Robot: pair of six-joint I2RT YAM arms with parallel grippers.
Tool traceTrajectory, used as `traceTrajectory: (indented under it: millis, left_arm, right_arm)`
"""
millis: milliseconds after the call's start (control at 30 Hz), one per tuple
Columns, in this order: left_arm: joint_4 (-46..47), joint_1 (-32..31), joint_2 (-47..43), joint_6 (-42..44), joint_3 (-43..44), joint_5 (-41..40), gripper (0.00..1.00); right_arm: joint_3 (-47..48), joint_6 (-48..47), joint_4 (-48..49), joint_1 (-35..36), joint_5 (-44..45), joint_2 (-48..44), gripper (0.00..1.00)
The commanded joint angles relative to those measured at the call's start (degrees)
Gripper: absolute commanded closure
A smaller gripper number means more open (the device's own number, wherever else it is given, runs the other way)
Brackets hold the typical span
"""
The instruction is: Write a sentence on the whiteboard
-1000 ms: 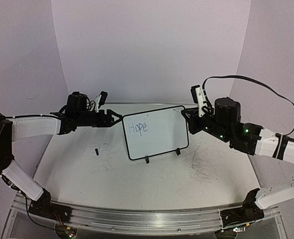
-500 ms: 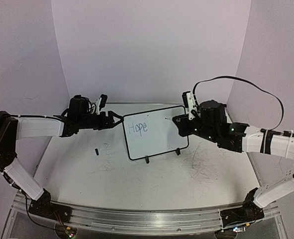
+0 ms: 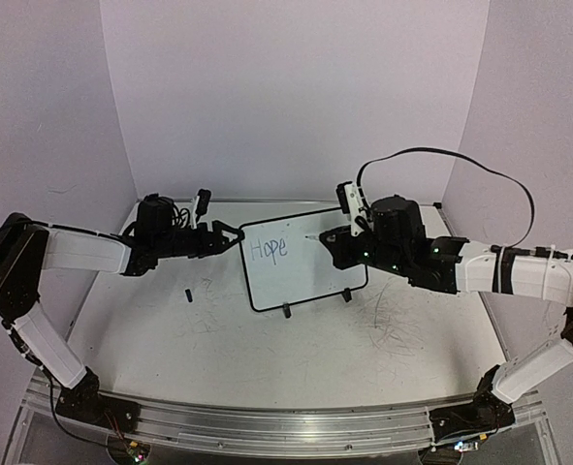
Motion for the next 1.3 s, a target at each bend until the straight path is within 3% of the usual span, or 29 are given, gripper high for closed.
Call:
traceTrajectory:
  millis: [0,333,500,733,933,1267]
  left_arm:
    - [7.4,0.1,1.2,-2.1,0.0,2.2,0.22]
    - [7.4,0.0,2.7,-0.9,0.2,4.0,0.28]
    - [7.4,-0.2,3.8,-0.3,1.3,4.3,0.37]
    - [7.3,-0.3,5.5,-0.4,2.6,4.8,0.37]
    - [7.2,-0.4,6.1,-0.3,3.4,5.3,0.47]
    - [7.2,-0.7,6.0,0.3,3.6,5.4,0.56]
  right_arm:
    - [1.2,-1.5,2.2,0.2,0.1,0.1,1.0]
    - [1.0,-3.8,3.6,0.2,0.0,-0.1,1.0]
    - [0.9,-4.5,3.6,0.2,-0.1,-0.5,1.0]
    - [0.5,-4.2,3.7,0.2,-0.5,-0.6,1.0]
    - [0.3,-4.3,4.0,0.1,-0.6,-0.5,1.0]
    - [-0.2,-4.8,4.3,0.2,-0.7,-0.9,1.0]
